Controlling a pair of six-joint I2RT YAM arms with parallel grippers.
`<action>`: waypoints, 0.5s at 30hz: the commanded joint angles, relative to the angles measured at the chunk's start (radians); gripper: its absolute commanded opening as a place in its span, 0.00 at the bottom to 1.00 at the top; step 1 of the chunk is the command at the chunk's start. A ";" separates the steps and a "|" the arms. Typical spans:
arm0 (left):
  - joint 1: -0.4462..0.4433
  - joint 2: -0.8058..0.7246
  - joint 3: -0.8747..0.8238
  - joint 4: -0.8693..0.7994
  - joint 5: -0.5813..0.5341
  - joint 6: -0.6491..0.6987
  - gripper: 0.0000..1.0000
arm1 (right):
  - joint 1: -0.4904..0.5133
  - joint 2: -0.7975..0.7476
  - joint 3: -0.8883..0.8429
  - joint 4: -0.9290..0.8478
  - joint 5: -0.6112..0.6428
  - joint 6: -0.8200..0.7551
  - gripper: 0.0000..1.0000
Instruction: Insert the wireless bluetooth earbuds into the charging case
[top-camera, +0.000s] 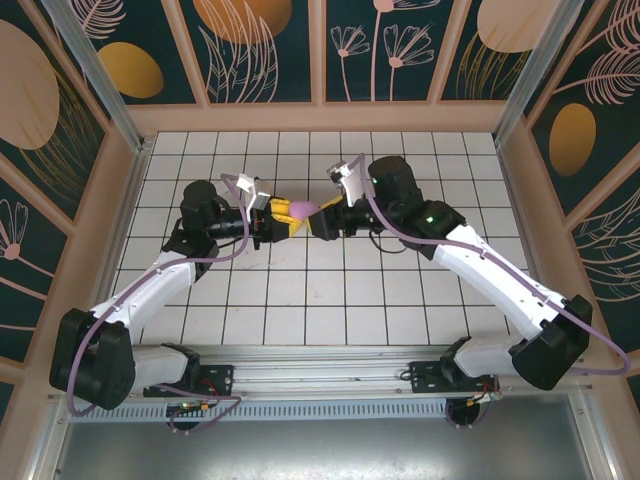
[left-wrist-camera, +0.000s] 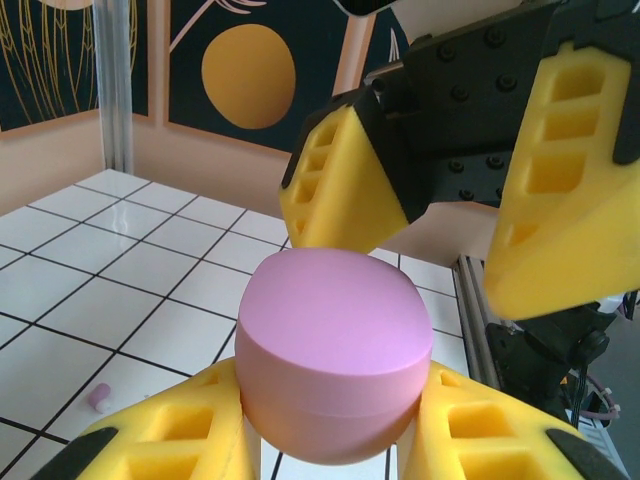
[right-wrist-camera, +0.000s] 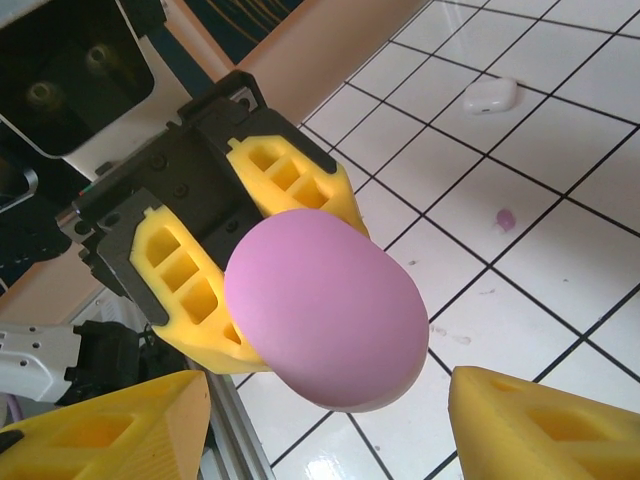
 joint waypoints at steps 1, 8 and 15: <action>-0.003 -0.016 0.019 0.016 0.032 0.006 0.18 | 0.006 0.010 -0.001 0.022 -0.044 -0.024 0.65; -0.003 -0.010 0.018 0.031 0.040 -0.011 0.18 | 0.005 0.023 0.005 0.020 -0.009 -0.020 0.66; -0.003 -0.010 0.023 0.037 0.046 -0.017 0.18 | -0.004 0.049 0.046 0.001 0.088 -0.033 0.66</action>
